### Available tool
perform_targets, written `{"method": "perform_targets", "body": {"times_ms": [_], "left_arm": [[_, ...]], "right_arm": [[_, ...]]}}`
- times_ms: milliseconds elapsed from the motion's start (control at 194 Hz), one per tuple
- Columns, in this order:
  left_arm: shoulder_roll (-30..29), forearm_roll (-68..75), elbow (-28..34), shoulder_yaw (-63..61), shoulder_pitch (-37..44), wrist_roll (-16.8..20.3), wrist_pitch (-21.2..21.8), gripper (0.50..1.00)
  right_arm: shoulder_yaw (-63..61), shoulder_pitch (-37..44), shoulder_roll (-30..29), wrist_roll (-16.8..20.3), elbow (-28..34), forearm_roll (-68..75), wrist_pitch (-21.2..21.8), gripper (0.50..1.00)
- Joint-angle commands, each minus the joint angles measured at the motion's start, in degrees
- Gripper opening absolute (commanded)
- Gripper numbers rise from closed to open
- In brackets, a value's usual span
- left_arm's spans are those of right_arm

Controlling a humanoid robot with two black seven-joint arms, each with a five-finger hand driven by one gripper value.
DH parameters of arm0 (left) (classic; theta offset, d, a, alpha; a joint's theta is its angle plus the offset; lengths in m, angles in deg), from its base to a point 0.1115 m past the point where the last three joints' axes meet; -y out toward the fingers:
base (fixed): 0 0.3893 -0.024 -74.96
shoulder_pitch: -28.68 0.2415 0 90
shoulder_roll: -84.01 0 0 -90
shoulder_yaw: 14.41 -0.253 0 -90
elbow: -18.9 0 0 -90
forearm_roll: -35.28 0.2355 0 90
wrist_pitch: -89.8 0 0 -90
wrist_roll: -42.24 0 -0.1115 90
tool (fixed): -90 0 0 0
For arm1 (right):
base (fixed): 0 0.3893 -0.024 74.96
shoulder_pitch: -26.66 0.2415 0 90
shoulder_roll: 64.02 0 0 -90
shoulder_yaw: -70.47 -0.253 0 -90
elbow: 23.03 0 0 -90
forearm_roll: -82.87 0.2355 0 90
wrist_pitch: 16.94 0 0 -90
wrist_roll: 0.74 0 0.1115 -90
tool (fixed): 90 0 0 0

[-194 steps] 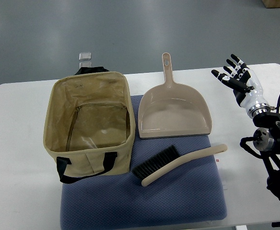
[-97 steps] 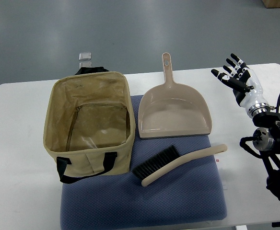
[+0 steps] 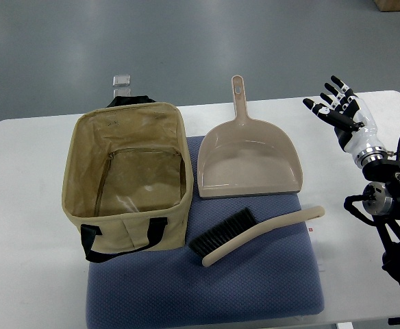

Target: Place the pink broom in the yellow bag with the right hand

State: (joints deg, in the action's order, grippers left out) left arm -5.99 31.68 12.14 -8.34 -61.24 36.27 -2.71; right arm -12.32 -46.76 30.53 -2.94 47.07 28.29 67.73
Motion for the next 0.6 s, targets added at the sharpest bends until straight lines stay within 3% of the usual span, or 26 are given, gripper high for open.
{"method": "perform_targets", "body": {"times_ms": [0, 597], "left_arm": [[0.0, 0.0, 0.0, 0.0, 0.0, 0.0, 0.0, 1.0], [0.0, 0.0, 0.0, 0.0, 0.0, 0.0, 0.0, 1.0]], "right_arm": [[0.1, 0.0, 0.0, 0.0, -0.1, 0.0, 0.1, 0.926], [0.2, 1.3, 0.6, 0.1, -0.1, 0.0, 0.5, 0.926]]}}
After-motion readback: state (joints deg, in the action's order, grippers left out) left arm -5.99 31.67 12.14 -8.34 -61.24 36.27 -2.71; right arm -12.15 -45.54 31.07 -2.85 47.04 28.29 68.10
